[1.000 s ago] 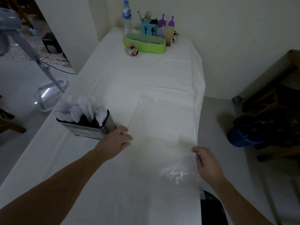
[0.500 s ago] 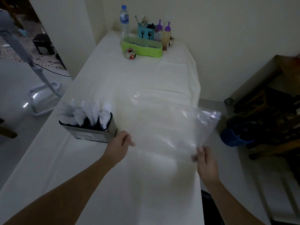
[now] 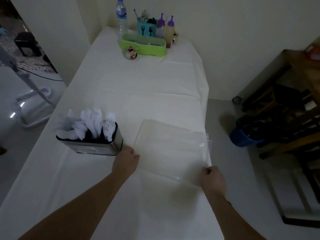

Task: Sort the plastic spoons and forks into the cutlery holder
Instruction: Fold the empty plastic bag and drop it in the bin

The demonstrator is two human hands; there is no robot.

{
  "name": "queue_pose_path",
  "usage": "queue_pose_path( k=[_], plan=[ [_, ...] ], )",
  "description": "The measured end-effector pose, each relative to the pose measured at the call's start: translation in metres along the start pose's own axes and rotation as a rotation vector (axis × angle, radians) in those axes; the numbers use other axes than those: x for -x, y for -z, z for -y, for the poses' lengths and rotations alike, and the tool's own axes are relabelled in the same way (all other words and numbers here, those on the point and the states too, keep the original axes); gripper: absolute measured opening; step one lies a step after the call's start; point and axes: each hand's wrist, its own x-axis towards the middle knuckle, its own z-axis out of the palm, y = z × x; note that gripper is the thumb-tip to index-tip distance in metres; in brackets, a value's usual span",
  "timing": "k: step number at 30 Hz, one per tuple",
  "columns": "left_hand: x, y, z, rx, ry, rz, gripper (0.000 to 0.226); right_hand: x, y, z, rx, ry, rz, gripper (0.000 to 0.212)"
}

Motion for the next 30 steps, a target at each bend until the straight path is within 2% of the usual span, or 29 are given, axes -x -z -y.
queue_pose_path(
  k=[4,12,16,18,21,22,26,30],
  plan=[
    [-0.003,-0.004,-0.008,-0.177,-0.011,-0.009,0.023,0.003,-0.003,0.007,0.034,-0.113,0.044,0.029],
    [-0.014,-0.002,-0.023,-0.209,0.064,0.041,0.027,0.013,-0.008,0.017,0.171,-0.241,0.086,0.046],
    [-0.019,0.007,-0.022,-0.257,0.098,0.130,0.026,0.015,-0.006,0.014,0.076,-0.313,0.116,0.045],
    [-0.020,0.014,-0.022,-0.297,0.113,0.196,0.024,0.018,-0.001,0.011,0.052,-0.336,0.179,0.040],
    [-0.021,0.020,-0.023,-0.319,0.111,0.301,0.025,0.025,0.007,0.005,-0.028,-0.351,0.260,0.021],
    [-0.020,0.021,-0.024,-0.331,0.111,0.335,0.027,0.027,0.008,0.002,-0.069,-0.356,0.259,0.022],
    [-0.016,0.021,-0.031,-0.385,0.088,0.389,0.026,0.044,0.022,-0.013,-0.182,-0.266,0.217,0.016],
    [-0.004,0.006,-0.052,-0.338,-0.056,0.369,0.021,0.059,0.038,-0.037,-0.303,-0.244,0.084,0.014]
  ],
)
